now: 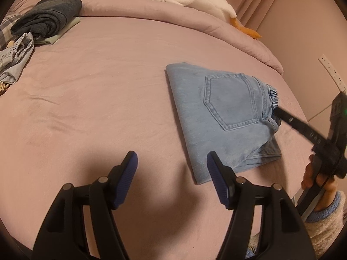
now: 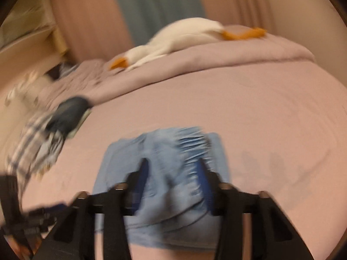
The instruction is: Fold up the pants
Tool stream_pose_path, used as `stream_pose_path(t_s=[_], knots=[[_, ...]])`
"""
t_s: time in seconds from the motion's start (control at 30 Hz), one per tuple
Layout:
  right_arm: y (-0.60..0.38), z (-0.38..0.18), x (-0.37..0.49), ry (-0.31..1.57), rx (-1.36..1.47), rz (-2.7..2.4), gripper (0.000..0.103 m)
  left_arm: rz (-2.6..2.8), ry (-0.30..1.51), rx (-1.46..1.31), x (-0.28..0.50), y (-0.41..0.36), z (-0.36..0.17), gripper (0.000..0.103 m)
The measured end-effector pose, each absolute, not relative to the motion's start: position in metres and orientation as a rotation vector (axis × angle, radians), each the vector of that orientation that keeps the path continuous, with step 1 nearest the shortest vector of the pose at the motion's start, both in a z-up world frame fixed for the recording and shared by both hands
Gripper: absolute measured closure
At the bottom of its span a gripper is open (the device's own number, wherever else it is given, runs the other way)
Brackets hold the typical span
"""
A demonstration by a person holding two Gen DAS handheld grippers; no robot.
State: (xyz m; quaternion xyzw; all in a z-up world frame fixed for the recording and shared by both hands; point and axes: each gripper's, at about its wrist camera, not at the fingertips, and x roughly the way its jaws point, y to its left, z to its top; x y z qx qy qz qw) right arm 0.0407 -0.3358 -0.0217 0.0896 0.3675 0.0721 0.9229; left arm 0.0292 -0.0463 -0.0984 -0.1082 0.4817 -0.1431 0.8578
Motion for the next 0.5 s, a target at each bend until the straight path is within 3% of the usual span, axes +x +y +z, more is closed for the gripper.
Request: stream_pose_path(t_s=[0.27, 0.5], knots=[[-0.332, -0.063, 0.046, 0.915, 0.122, 0.158, 0.07, -0.299, 1.016, -0.216, 0.037, -0.049, -0.1, 0.037], [-0.328, -0.063, 0.046, 0.927, 0.095, 0.175, 0.07, -0.317, 1.008, -0.198, 0.047, -0.058, -0.096, 0.037]])
